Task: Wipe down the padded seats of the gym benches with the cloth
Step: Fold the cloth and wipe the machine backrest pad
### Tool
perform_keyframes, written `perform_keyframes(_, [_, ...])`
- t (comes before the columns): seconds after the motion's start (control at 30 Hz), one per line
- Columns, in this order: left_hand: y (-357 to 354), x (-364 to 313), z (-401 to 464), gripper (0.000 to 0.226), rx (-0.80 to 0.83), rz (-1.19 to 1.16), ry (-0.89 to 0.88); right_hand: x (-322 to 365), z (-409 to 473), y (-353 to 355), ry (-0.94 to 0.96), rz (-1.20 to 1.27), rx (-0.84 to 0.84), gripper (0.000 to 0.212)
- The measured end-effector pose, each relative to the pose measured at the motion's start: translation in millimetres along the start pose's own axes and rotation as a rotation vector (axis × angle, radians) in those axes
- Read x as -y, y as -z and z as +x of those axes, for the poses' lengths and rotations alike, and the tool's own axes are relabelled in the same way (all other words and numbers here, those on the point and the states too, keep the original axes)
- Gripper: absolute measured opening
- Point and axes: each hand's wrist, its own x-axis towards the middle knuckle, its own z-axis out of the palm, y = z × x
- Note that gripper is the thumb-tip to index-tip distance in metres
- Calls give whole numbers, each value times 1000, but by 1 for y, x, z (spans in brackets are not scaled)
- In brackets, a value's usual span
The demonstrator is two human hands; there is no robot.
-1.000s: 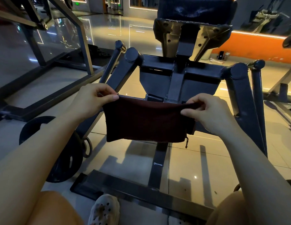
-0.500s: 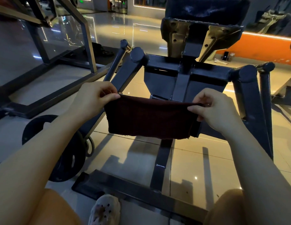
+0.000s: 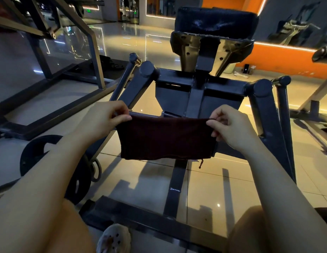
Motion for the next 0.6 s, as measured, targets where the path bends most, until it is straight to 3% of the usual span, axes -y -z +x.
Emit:
perform_keyframes(0.1, [-4,-5,2,9,21,1,2,-2,0,4,19,-51,11,14])
perform_keyframes(0.27, [4,-25,21,14,36,45,-59,4,8,18,103,-541,71,24])
perform_keyframes(0.33, [9,-32,29,20,-19,46,-103,7,17,30,115,-600,35,20])
perform_keyframes(0.6, [16,-60,68,17,-281,9,-200,54,80,66,116,-209,-640,18])
